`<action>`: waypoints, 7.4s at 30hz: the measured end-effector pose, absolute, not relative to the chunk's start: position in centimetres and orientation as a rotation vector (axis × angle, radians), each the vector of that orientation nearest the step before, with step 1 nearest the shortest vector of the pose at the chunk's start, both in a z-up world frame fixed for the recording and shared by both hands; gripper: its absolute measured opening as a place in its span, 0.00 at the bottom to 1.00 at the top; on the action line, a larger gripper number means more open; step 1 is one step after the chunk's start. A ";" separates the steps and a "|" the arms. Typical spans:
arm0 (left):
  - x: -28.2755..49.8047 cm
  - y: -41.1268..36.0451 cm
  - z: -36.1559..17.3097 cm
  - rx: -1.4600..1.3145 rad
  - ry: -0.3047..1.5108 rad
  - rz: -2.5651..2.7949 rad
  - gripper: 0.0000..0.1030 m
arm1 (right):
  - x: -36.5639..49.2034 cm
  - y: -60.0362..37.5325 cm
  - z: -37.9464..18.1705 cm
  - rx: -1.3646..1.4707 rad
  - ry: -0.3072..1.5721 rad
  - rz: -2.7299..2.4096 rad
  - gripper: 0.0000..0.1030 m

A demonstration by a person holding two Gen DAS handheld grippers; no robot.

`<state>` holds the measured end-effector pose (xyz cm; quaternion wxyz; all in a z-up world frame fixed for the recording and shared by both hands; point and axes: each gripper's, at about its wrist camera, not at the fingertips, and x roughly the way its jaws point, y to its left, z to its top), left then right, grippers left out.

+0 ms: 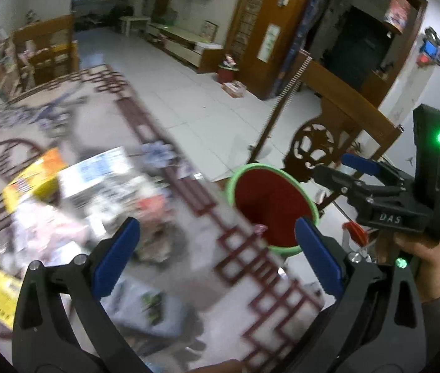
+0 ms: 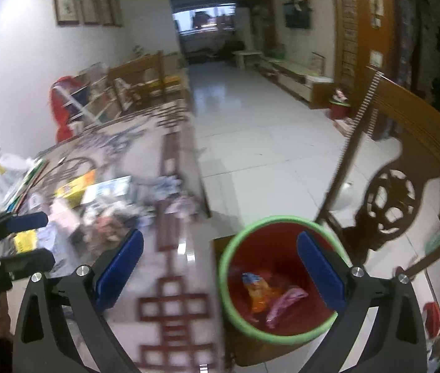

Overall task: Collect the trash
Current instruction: 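Move both open grippers back over the trash on the table, then grasp the yellow-and-white carton with the left gripper while the right gripper grasps the white toothpaste box, then carry the yellow carton with the left gripper while the right gripper carries the toothpaste box into the red bin, then move both open grippers back over the trash on the table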

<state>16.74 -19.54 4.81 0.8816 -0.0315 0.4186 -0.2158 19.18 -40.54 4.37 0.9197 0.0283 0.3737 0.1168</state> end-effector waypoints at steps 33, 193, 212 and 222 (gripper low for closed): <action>10.6 7.8 -2.0 -0.528 0.993 0.092 0.95 | 15.8 -18.0 -1.2 -0.259 0.884 0.582 0.92; 20.7 -30.4 3.3 -0.015 0.860 -0.631 0.95 | 23.6 -51.2 2.8 0.307 0.774 0.040 0.93; 14.3 -14.3 5.5 -0.113 0.820 -0.397 0.95 | 22.6 -40.0 3.4 0.202 0.825 0.243 0.93; 12.6 -6.8 2.9 -0.141 0.880 -0.272 0.95 | 22.2 -30.1 2.0 0.038 0.886 0.400 0.93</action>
